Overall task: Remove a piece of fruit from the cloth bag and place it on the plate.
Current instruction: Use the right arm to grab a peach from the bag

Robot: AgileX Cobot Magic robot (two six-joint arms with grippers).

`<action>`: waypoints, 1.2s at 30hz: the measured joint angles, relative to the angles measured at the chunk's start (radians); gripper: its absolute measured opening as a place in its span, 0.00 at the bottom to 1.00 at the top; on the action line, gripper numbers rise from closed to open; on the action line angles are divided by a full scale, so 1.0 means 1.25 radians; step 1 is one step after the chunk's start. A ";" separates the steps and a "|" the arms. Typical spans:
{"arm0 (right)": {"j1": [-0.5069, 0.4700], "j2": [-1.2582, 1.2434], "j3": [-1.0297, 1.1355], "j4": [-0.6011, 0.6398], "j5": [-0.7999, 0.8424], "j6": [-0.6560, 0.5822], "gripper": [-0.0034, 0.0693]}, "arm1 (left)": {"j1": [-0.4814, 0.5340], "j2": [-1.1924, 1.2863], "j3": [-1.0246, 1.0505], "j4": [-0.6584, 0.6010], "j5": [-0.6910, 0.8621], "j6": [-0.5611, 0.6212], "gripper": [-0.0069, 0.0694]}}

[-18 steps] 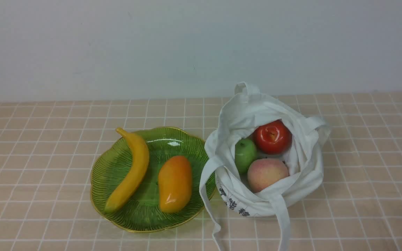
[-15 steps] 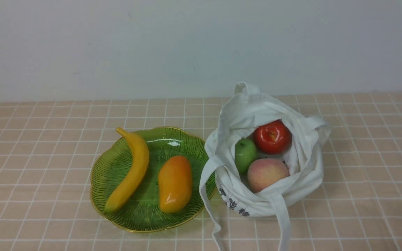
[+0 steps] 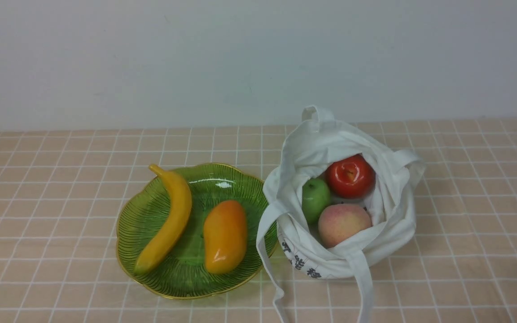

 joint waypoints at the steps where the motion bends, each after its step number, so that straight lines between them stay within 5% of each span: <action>1: 0.000 0.000 0.000 0.000 0.000 0.000 0.03 | 0.000 0.000 0.000 0.000 0.000 0.000 0.08; 28: 0.000 0.000 0.000 0.004 0.000 0.005 0.03 | 0.000 0.000 0.000 0.000 0.000 0.000 0.08; 30: 0.000 0.000 0.000 0.041 -0.003 0.029 0.03 | 0.000 0.000 0.000 0.000 0.000 0.000 0.08; 36: 0.000 0.000 0.002 0.401 -0.014 0.216 0.03 | 0.000 0.000 0.000 0.000 0.000 0.000 0.08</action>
